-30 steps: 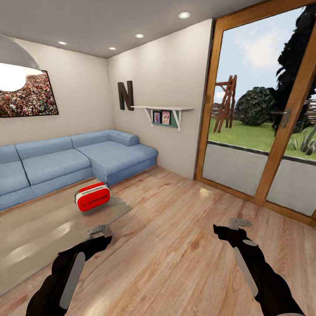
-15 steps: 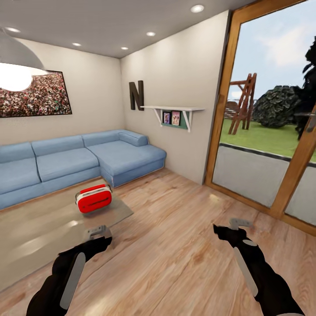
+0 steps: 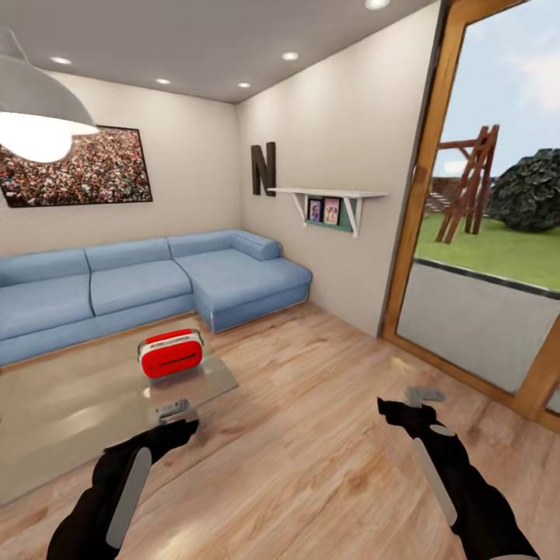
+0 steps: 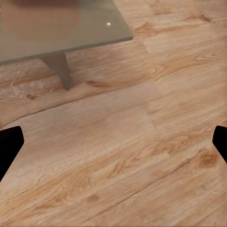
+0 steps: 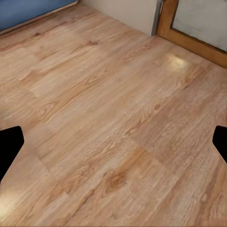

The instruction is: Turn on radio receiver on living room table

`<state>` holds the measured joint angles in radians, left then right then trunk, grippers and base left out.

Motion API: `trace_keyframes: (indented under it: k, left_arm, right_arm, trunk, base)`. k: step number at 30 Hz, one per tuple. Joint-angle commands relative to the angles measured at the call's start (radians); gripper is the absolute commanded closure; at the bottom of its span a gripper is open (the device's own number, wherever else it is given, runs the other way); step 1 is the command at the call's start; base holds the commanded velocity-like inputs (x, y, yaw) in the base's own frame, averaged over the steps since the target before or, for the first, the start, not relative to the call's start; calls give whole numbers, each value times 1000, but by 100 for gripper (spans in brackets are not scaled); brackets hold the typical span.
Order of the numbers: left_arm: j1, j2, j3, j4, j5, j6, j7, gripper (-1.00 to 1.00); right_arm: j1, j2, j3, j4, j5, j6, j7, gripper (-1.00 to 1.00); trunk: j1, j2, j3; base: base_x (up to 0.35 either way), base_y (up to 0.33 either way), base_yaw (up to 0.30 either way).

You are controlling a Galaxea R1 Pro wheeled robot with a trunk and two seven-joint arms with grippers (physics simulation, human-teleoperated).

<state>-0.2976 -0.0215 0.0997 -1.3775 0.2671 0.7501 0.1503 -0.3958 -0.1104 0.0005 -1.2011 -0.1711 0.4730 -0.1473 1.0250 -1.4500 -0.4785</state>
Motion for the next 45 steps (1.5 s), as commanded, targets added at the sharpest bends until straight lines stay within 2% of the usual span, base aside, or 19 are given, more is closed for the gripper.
trace_keyframes:
  k: [1,15,23,45]
  left_arm:
    - [0,0,0,0,1,-1,0,-100]
    - [0,-2,-1,18,0,-4,0,-100]
    - [0,-27,-2,29,-4,-38,1,-100]
    - [0,-28,0,41,-6,-43,2,-100]
  right_arm:
    - [0,0,0,0,0,0,0,-100]
    - [0,0,-1,0,1,1,0,-100]
    - [0,0,-1,0,1,0,0,-100]
    - [0,0,-1,0,1,0,0,-100]
  trunk:
    - [0,0,0]
    - [0,0,0]
    - [0,0,0]
    - [0,0,0]
  base:
    - [204,-291,221]
    - [209,-289,245]
    - [202,-292,259]
    - [91,-324,259]
